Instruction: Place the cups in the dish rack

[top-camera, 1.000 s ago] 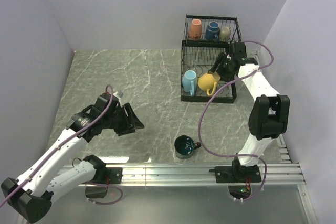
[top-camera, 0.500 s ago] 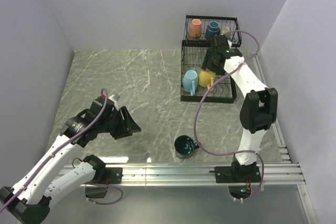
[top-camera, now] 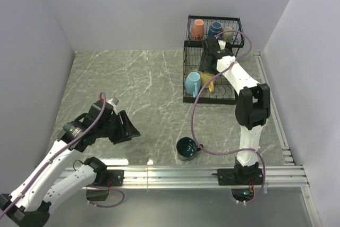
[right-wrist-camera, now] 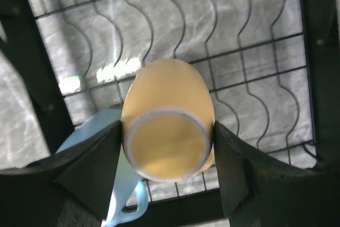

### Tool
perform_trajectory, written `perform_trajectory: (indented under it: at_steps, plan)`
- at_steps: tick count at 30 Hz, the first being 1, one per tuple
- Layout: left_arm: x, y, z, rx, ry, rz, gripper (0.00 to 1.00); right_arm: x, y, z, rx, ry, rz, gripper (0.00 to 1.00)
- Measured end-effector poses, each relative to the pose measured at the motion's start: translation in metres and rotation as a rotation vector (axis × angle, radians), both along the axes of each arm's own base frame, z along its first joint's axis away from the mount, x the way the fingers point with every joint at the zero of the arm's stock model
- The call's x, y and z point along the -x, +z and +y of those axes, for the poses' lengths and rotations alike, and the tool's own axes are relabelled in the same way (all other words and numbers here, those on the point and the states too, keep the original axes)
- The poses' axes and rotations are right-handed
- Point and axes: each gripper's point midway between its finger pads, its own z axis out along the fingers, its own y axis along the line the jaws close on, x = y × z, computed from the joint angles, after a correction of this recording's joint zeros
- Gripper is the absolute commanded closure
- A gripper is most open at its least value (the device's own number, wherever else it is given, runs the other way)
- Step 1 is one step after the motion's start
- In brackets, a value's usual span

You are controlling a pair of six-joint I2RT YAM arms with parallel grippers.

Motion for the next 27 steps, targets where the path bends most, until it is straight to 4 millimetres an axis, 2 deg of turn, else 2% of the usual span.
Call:
perform_trajectory:
  at_steps: [5,6,8,9,10,18,21,27]
  plan:
    - [0.0022,-0.0008,0.0019,-0.005,0.002,0.004,0.42,-0.0027,-0.0020,-0.0011,0.006,-0.010,-0.006,0.98]
    - [0.0021,-0.0009,0.0019,-0.006,0.002,0.005,0.42,-0.0028,-0.0020,-0.0007,0.003,-0.010,-0.006,0.85]
    - [0.0020,-0.0011,0.0019,-0.007,0.003,0.006,0.42,-0.0032,-0.0020,0.0002,-0.002,-0.011,-0.008,0.66]
    - [0.0020,-0.0011,0.0019,-0.007,0.003,0.006,0.42,-0.0033,-0.0020,0.0007,-0.006,-0.012,-0.008,0.48]
    - [0.0020,-0.0011,0.0019,-0.007,0.003,0.006,0.42,-0.0034,-0.0020,0.0010,-0.008,-0.012,-0.009,0.41]
    - [0.0020,-0.0013,0.0020,-0.007,0.003,0.006,0.41,-0.0039,-0.0011,0.0012,-0.010,-0.014,-0.011,0.11]
    - [0.0021,-0.0014,0.0020,-0.007,0.002,0.006,0.41,-0.0040,-0.0002,0.0009,-0.005,-0.008,-0.011,0.05]
    - [0.0022,-0.0016,0.0022,-0.009,0.002,0.007,0.41,-0.0039,0.0017,0.0010,-0.005,-0.004,-0.013,0.04]
